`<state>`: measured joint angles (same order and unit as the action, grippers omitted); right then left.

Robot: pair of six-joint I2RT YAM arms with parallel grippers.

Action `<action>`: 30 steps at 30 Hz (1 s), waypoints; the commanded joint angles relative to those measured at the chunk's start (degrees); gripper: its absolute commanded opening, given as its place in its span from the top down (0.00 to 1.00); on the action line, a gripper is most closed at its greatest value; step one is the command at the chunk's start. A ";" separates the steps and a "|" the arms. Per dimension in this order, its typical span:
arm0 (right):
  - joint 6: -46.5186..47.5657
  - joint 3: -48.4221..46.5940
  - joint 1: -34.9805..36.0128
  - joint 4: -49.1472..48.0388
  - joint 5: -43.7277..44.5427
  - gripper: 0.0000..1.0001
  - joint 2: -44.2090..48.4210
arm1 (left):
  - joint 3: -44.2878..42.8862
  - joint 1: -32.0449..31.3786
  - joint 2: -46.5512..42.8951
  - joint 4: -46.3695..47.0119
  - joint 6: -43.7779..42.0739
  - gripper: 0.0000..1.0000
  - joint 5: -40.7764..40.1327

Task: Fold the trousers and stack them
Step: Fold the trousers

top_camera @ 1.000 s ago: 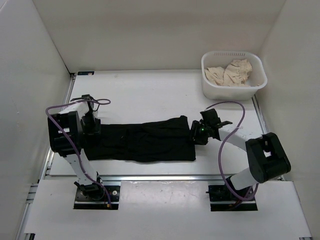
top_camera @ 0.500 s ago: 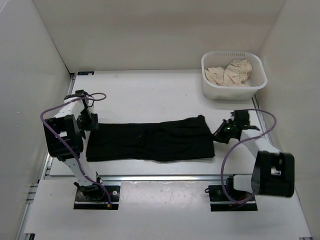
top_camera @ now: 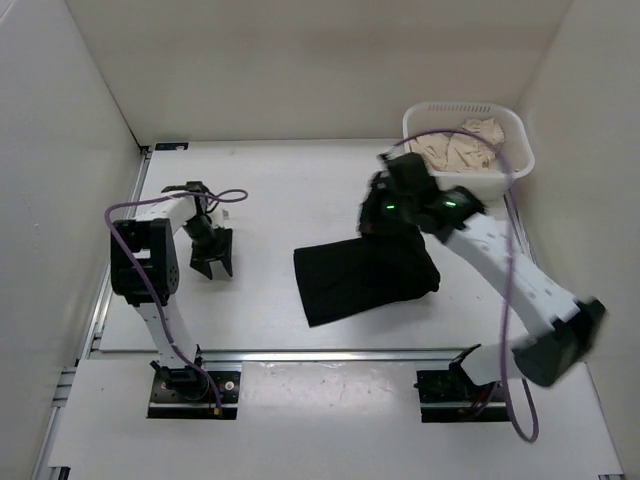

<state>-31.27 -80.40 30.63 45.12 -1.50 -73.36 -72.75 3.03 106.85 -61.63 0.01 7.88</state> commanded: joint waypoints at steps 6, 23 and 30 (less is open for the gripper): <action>-2.58 -24.89 24.02 13.65 6.33 1.00 -36.29 | -5.64 -7.33 8.11 -1.39 -0.01 0.33 11.63; 11.91 -32.97 33.77 20.00 6.23 0.58 -46.96 | -7.40 -4.52 10.22 -1.39 -0.01 0.33 7.08; 25.38 -32.13 42.05 16.07 18.96 0.28 -32.87 | -10.12 -5.04 7.33 -3.41 -0.01 0.33 5.84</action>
<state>-12.64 -114.41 69.91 64.36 9.98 -119.96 -80.12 -1.69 116.84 -65.93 0.45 15.46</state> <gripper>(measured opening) 0.704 0.673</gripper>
